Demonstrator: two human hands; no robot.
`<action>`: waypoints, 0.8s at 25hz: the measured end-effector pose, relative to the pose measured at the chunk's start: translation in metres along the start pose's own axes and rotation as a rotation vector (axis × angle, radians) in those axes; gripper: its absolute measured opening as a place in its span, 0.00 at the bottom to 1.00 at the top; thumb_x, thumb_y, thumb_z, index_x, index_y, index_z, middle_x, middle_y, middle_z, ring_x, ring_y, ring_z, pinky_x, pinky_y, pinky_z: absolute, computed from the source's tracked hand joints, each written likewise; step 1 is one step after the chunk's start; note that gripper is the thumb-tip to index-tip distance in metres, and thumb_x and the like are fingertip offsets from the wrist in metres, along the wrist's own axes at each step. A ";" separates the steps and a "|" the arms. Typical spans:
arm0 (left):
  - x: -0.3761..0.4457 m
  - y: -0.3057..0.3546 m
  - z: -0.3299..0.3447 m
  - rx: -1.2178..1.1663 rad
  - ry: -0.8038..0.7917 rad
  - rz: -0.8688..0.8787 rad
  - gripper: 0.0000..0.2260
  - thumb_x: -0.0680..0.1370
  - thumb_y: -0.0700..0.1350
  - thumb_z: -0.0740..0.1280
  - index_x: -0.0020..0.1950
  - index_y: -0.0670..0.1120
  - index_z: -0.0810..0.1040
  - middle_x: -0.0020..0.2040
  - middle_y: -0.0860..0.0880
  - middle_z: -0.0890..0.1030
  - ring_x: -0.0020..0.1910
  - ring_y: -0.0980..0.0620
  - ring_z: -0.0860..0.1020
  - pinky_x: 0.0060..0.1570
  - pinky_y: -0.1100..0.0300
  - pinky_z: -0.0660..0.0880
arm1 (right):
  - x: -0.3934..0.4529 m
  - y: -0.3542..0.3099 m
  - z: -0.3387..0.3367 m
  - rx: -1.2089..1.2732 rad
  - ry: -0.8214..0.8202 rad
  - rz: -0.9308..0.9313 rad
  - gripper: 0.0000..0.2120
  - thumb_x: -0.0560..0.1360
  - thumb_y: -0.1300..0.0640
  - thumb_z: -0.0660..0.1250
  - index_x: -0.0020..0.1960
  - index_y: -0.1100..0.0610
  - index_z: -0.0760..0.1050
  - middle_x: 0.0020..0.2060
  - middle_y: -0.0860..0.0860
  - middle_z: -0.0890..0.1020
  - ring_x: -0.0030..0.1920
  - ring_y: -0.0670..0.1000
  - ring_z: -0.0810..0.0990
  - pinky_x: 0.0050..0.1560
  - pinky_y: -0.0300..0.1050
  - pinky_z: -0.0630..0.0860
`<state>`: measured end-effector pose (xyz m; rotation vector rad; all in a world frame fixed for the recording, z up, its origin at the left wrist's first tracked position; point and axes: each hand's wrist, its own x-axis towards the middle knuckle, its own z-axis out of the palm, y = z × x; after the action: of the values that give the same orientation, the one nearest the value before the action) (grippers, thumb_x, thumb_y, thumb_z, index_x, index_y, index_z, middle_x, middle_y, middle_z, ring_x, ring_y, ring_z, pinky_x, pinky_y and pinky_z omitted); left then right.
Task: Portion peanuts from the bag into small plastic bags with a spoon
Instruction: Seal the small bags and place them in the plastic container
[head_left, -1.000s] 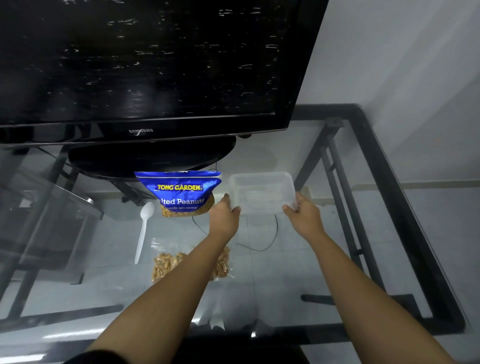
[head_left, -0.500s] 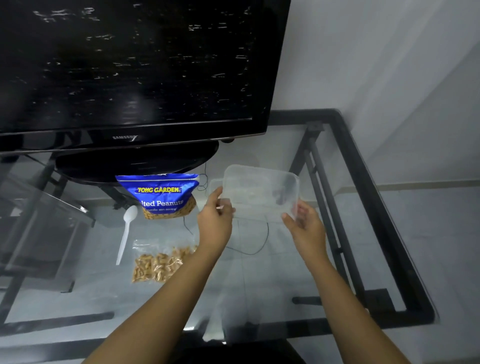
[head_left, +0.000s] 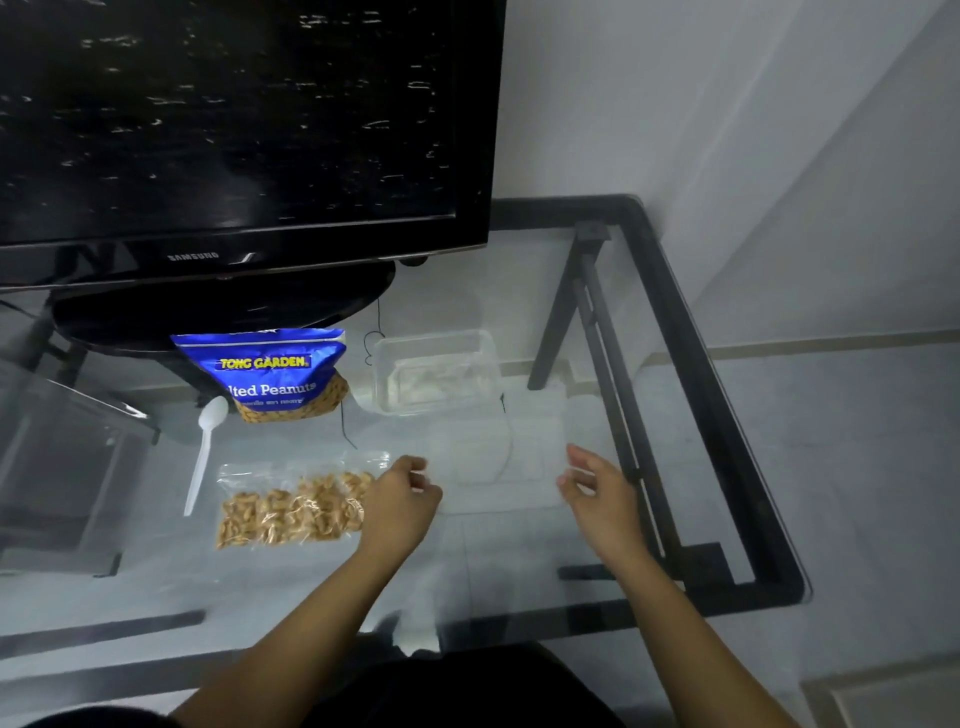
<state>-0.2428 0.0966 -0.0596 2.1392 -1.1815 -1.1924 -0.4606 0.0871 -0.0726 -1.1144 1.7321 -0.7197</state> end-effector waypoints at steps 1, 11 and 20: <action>0.001 -0.009 0.004 0.063 0.035 0.013 0.15 0.73 0.37 0.65 0.60 0.40 0.76 0.46 0.44 0.81 0.44 0.44 0.80 0.50 0.55 0.77 | 0.001 0.007 0.008 -0.034 0.000 -0.013 0.20 0.75 0.63 0.65 0.66 0.57 0.70 0.64 0.52 0.75 0.56 0.45 0.73 0.58 0.39 0.71; 0.005 -0.025 0.027 0.440 0.228 0.206 0.06 0.73 0.32 0.60 0.41 0.32 0.76 0.40 0.34 0.77 0.34 0.41 0.73 0.35 0.58 0.63 | 0.011 0.028 0.031 -0.348 0.002 -0.098 0.19 0.77 0.64 0.62 0.68 0.58 0.69 0.60 0.56 0.73 0.52 0.48 0.74 0.63 0.42 0.72; -0.005 -0.052 -0.057 0.315 0.459 0.160 0.15 0.73 0.35 0.67 0.59 0.33 0.76 0.52 0.33 0.78 0.48 0.34 0.77 0.49 0.48 0.74 | -0.024 -0.038 0.108 -0.315 -0.166 -0.528 0.08 0.76 0.62 0.63 0.52 0.58 0.78 0.49 0.53 0.77 0.45 0.50 0.79 0.47 0.37 0.74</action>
<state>-0.1714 0.1272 -0.0617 2.3152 -1.3535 -0.4283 -0.3440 0.0933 -0.0749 -1.8349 1.4476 -0.6518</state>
